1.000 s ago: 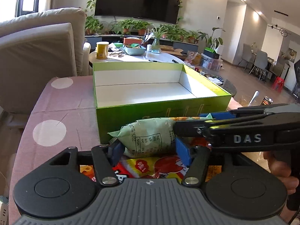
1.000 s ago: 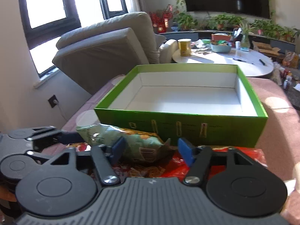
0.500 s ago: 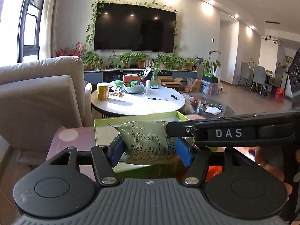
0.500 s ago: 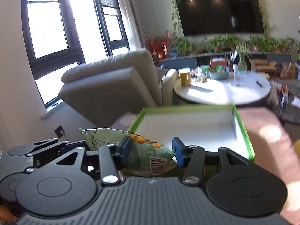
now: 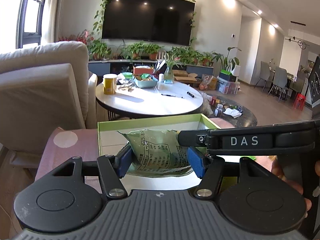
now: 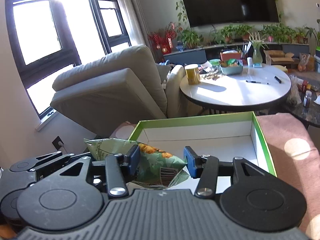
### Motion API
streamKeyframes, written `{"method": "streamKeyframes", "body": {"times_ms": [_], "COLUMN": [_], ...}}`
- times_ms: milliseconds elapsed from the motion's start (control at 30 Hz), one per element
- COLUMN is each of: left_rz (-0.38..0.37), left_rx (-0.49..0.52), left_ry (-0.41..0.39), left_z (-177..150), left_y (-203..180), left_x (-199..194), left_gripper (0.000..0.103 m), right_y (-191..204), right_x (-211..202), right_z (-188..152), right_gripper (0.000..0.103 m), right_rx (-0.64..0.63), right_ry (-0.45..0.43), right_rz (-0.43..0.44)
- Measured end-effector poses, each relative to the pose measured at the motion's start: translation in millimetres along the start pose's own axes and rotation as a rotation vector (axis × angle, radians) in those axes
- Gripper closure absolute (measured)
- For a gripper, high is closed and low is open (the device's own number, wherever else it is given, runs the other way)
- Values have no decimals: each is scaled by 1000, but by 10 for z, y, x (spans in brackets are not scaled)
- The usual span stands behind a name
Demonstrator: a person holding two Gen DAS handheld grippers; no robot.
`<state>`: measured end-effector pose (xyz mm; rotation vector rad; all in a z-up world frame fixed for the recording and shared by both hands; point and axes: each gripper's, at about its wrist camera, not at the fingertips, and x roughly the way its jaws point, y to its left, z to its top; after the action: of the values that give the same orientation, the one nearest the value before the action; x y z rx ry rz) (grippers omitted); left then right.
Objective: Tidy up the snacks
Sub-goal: 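Lift the pale green bag into the green box and open the right gripper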
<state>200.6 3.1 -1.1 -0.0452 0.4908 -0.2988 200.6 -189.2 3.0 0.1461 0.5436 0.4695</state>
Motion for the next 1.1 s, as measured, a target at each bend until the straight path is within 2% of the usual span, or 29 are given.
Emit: {"method": "streamKeyframes", "body": {"times_ms": [367, 433, 467, 500, 600, 767, 1100], "left_rz": [12, 25, 46, 71, 82, 96, 82], "left_rx": [-24, -21, -18, -17, -13, -33, -28], "left_ry": [40, 43, 44, 51, 42, 12, -20], "left_z": [-69, -113, -138, -162, -200, -184, -178], "left_y": [240, 278, 292, 301, 338, 356, 160], "left_x": [382, 398, 390, 371, 287, 110, -212], "left_gripper": [46, 38, 31, 29, 28, 24, 24], "right_y": [4, -8, -18, -28, -58, -68, -60], "right_x": [306, 345, 366, 380, 383, 249, -178], "right_z": [-38, -45, -50, -68, -104, -119, -129], "right_gripper": [46, 46, 45, 43, 43, 43, 43], "right_rx": [-28, -32, -33, -33, -32, -23, -4], "right_ry": [21, 25, 27, 26, 32, 35, 0], "right_rz": [-36, -27, -25, -33, -72, -61, -60]}}
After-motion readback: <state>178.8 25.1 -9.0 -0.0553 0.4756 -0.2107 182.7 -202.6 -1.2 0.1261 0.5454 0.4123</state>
